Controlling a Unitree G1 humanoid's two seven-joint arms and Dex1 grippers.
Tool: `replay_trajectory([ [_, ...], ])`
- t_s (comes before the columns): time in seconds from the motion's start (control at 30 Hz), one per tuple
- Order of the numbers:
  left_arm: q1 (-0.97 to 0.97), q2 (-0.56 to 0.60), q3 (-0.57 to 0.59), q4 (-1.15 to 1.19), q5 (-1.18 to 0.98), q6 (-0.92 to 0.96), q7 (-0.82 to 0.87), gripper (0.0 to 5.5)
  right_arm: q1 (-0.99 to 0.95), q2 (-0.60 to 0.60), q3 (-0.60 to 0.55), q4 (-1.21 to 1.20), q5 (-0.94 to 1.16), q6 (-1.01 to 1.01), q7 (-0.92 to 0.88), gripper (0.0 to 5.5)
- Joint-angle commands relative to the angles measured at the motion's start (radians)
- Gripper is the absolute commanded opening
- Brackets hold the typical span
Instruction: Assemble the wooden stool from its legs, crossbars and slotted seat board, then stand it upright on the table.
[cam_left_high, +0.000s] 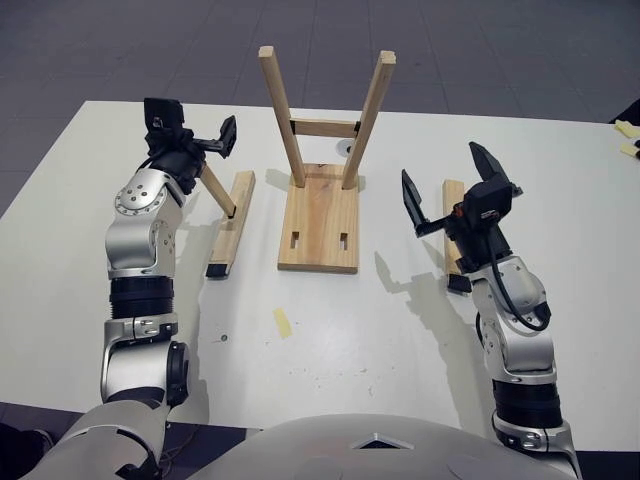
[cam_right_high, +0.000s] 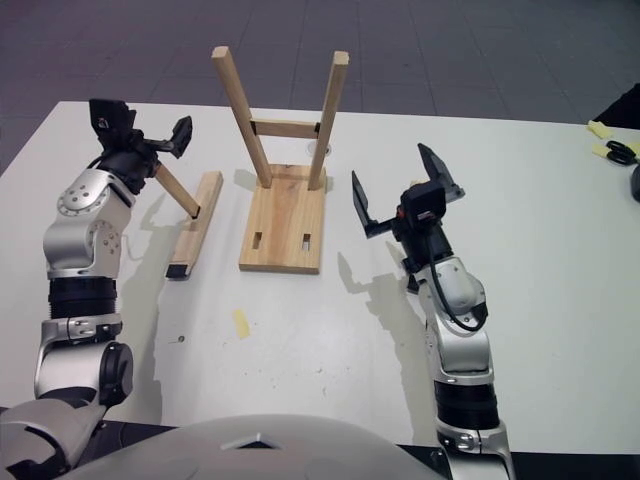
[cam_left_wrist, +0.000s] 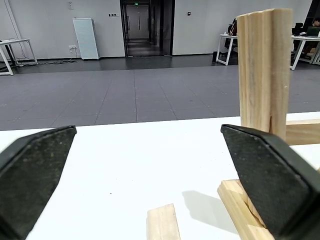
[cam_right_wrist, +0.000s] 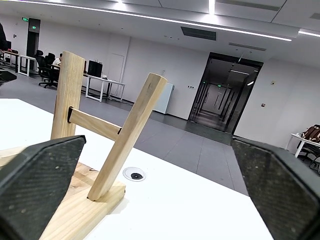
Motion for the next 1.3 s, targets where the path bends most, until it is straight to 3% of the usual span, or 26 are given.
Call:
replay_trajectory([
  [0.03,-0.057,0.013,0.026,-0.038,-0.014,0.056,0.02,5.36,0.005,0.004,0.007,-0.006,-0.002,0.001,0.0,5.4],
  [0.27,-0.228,0.086,0.121,-0.208,-0.105,0.19,0.045,5.36,0.031,0.013,0.017,-0.018,-0.011,-0.006,-0.012,5.4],
  [0.47,-0.041,0.214,0.07,-0.302,-0.107,0.379,-0.07,5.36,0.11,0.03,-0.003,-0.061,-0.027,-0.014,-0.053,5.4],
  [0.6,0.009,0.191,0.033,-0.334,-0.121,0.452,-0.086,5.36,0.188,0.034,-0.03,-0.09,-0.033,-0.021,-0.081,5.4],
  [0.9,0.212,0.179,-0.075,-0.452,-0.089,0.58,-0.06,5.36,0.163,0.013,-0.034,-0.092,-0.017,0.005,-0.061,5.4],
  [1.13,0.281,0.182,-0.191,-0.333,0.02,0.51,-0.073,5.36,0.17,0.023,-0.031,-0.095,-0.022,0.007,-0.069,5.4],
  [1.23,0.284,0.17,-0.194,-0.268,0.031,0.502,-0.081,5.36,0.172,0.026,-0.025,-0.096,-0.027,0.006,-0.071,5.4],
  [1.3,0.284,0.171,-0.188,-0.236,0.035,0.505,-0.087,5.08,0.174,0.029,-0.022,-0.099,-0.028,0.006,-0.075,5.4],
])
